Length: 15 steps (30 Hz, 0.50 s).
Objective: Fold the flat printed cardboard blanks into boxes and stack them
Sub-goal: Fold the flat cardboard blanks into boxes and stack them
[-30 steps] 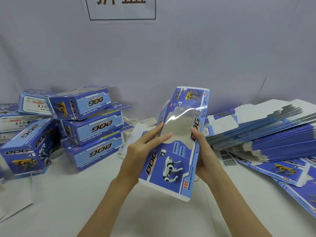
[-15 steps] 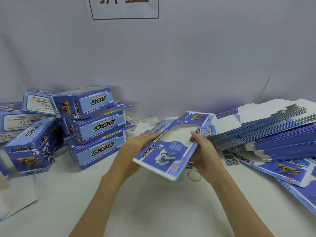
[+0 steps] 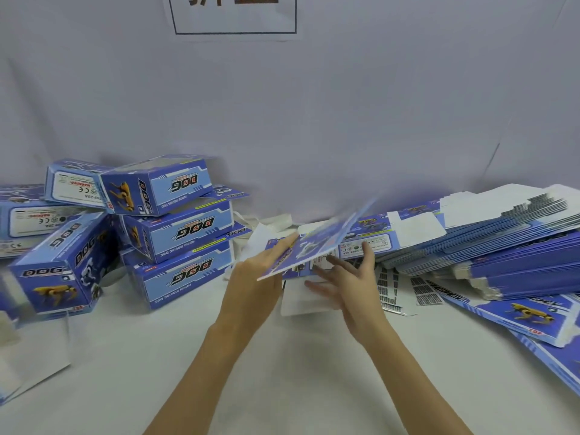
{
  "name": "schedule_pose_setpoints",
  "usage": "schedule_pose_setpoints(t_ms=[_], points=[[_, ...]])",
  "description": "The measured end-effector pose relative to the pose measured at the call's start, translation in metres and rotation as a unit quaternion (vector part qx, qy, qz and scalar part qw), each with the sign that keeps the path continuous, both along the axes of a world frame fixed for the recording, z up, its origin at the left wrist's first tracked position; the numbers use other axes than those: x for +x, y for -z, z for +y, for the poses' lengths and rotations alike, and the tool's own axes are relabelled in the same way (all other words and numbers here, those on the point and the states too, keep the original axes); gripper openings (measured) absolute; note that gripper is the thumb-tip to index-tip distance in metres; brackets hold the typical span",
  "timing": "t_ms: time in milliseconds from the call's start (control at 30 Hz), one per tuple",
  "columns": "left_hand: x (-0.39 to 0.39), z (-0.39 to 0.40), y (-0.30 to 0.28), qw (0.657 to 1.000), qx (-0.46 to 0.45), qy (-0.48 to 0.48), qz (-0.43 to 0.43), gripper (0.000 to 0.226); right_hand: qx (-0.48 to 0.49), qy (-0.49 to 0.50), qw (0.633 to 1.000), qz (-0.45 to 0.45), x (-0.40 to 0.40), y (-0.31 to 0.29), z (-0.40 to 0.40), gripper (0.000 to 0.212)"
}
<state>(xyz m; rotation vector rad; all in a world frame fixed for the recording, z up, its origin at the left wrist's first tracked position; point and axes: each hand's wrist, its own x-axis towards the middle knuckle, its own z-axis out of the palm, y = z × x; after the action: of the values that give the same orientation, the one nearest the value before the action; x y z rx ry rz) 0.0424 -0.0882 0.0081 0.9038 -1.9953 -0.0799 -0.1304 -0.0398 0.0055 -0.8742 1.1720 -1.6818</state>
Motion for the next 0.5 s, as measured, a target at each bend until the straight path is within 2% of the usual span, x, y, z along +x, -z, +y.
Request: schedule_pose_setpoints(t_ms=[100, 133, 167, 233, 267, 300, 333, 400, 433, 500], points=[[0.002, 0.003, -0.003, 0.999, -0.042, -0.008, -0.026, 0.055, -0.012, -0.125, 0.989, 0.074, -0.01, -0.005, 0.01, 0.108], [0.002, 0.003, -0.002, 0.998, -0.046, -0.007, -0.047, 0.058, -0.007, -0.141, 0.984, 0.108, -0.007, -0.005, 0.011, 0.106], [0.002, 0.003, -0.002, 0.997, -0.04, -0.002, -0.07, 0.064, -0.006, -0.129, 0.981, 0.145, -0.003, -0.005, 0.01, 0.091], [-0.001, 0.004, -0.001, 0.995, -0.008, 0.009, -0.098, 0.07, 0.008, -0.043, 0.971, 0.235, 0.007, -0.006, 0.005, 0.034], [-0.002, 0.004, -0.002, 0.994, 0.005, 0.007, -0.113, 0.07, 0.015, -0.009, 0.966, 0.259, 0.009, -0.003, 0.002, 0.021], [-0.003, 0.005, -0.002, 0.992, 0.011, 0.004, -0.126, 0.069, 0.015, 0.009, 0.968, 0.251, 0.01, 0.0, 0.001, 0.018], [-0.004, 0.004, 0.0, 0.992, 0.007, 0.001, -0.124, 0.069, 0.012, 0.019, 0.976, 0.215, 0.01, 0.002, 0.0, 0.02], [-0.006, 0.006, 0.002, 0.998, 0.037, -0.003, -0.058, 0.065, -0.026, 0.008, 0.993, 0.117, 0.011, 0.006, 0.001, 0.05], [-0.006, 0.006, 0.001, 0.998, 0.063, 0.001, 0.002, 0.063, -0.056, -0.007, 0.995, 0.082, 0.008, 0.01, -0.001, 0.067], [-0.006, 0.008, -0.004, 0.981, 0.123, 0.051, 0.137, 0.061, -0.082, -0.028, 0.994, 0.073, 0.001, 0.015, -0.005, 0.09]])
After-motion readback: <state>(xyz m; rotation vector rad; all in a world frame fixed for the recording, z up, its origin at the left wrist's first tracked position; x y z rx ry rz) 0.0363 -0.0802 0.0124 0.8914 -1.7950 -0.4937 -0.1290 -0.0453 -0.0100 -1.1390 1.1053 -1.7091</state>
